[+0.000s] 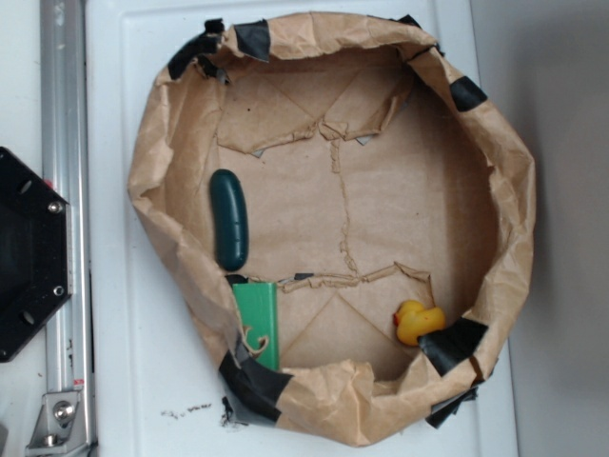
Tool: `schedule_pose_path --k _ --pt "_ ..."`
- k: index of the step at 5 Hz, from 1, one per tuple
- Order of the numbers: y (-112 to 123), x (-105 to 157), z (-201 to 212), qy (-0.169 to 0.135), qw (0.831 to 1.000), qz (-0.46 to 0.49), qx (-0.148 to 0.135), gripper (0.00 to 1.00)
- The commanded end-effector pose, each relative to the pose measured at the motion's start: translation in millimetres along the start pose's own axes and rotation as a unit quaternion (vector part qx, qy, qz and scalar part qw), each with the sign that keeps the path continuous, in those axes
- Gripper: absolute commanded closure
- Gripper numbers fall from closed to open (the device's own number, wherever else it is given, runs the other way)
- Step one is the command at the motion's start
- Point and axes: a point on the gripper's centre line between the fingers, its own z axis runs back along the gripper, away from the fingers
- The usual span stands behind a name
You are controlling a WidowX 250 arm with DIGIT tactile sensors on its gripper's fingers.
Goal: Grab the yellow duck.
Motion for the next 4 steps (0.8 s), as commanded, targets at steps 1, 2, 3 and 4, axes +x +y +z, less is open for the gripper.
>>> schedule_pose_path --k 1,2,3,4 --pt "0 0 0 0.000 1.000 0.000 0.000 0.00" --pt "24 49 -16 -0.021 1.000 0.017 -0.005 0.00" --pt "14 99 -29 -0.082 0.996 0.002 -0.033 0.00" --pt "-9 143 -69 -0.114 0.990 -0.042 -0.067 0.00"
